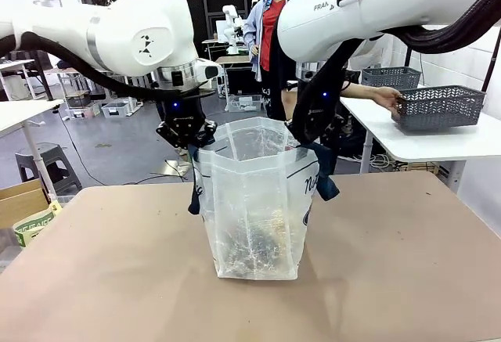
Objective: Transfer purchased items from the store into the shopping bag.
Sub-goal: Move the Reusable shopping bag to the right side of the table.
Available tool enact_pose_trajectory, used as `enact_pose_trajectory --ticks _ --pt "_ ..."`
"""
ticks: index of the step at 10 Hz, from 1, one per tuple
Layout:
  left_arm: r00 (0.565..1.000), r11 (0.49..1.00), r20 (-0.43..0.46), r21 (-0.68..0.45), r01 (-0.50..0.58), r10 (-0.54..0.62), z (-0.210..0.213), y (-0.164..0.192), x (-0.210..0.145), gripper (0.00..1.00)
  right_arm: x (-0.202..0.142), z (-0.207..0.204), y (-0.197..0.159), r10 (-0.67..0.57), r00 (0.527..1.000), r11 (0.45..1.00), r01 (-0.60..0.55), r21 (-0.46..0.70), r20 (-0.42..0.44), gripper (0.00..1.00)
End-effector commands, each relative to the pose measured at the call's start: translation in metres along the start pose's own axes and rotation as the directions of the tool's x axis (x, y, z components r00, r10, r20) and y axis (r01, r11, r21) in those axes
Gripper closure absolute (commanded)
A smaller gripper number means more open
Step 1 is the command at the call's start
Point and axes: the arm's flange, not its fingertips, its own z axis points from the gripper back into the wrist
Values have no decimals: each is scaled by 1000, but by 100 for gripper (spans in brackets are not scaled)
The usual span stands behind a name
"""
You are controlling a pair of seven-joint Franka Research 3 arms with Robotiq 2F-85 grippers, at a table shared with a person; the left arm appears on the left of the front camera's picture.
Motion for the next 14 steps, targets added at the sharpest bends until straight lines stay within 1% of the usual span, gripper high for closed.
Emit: enact_pose_trajectory --ticks 1,2,4,5,6,7,9,11,14 --pt "998 998 -27 11 -55 55 0 -11 10 100 8 -4 6 -10 1000 999 8 -50 -26 100" --pt "1000 1000 0 0 0 0 0 0 0 100 0 0 0 0 1000 1000 0 0 0 100" --pt "1000 1000 0 0 0 0 0 0 0 100 0 0 0 0 1000 1000 0 0 0 100" --pt "1000 1000 -9 -2 -19 19 -1 -5 4 100 3 -1 3 -7 1000 1000 7 -11 -1 100" --pt "1000 999 6 -54 -4 4 -5 -8 8 100 7 -6 6 -52 998 999 52 7 44 100" --pt "1000 996 29 -85 -3 5 -7 -14 13 100 10 -6 8 -89 994 996 88 24 59 100" --pt "998 991 61 -132 26 -19 -7 -24 22 100 16 -10 16 -127 989 991 123 59 69 100" --pt "996 983 89 -180 37 -21 -6 -32 28 100 26 -15 27 -134 989 988 128 85 68 100" --pt "995 976 86 -208 61 -44 -5 -41 30 100 38 -20 38 -125 989 985 116 126 74 100"
